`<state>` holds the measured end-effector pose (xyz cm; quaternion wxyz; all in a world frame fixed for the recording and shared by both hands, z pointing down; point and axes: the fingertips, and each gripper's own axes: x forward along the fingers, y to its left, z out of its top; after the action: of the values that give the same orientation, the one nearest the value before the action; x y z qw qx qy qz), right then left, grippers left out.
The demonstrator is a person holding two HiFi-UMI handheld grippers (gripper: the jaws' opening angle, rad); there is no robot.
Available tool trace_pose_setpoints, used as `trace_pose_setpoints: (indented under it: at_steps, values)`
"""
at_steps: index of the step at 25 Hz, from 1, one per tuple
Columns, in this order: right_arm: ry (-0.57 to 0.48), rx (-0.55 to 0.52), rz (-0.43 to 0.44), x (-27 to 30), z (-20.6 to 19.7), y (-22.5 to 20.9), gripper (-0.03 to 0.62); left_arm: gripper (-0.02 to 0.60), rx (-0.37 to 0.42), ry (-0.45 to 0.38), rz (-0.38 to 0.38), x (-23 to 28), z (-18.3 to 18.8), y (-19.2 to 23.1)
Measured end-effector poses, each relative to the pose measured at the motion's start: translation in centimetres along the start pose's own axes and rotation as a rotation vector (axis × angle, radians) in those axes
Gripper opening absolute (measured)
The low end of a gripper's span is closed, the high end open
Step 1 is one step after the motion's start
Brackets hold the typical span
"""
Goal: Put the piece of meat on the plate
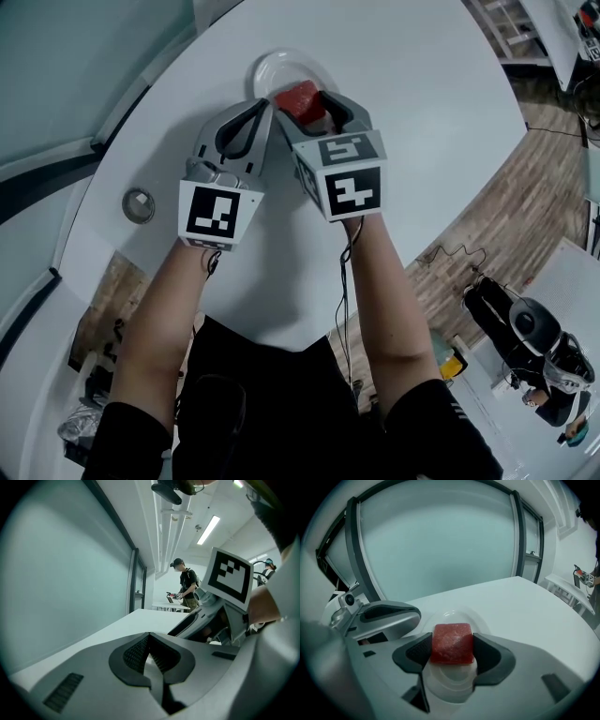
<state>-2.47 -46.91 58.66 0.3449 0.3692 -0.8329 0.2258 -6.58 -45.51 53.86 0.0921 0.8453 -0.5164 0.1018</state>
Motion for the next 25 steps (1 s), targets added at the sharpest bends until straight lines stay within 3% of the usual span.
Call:
trace_pose_setpoints:
  at_steps: [4,16,21,24,25]
  values:
    - [0.024,-0.006,-0.011,0.3,-0.1,-0.3,0.275,-0.008,-0.007,0.002,0.011,0.0,-0.2,0.1]
    - [-0.08,-0.034,-0.032,-1.5,0.8,0.1,0.276,-0.008,0.006,0.002,0.006,-1.5,0.4,-0.4]
    - [-0.173,-0.02,-0.027,-5.2,2.3,0.7,0.275,-0.008,0.026,-0.023,0.0,-3.2,2.5,-1.4]
    - [-0.295,-0.003,-0.052,-9.2,3.7,1.2,0.27,-0.008,0.05,-0.044,-0.013,-5.1,4.4,-2.5]
    - [-0.348,0.004,-0.072,-10.7,4.0,1.4,0.208,-0.008,0.062,-0.05,-0.017,-5.8,5.0,-3.0]
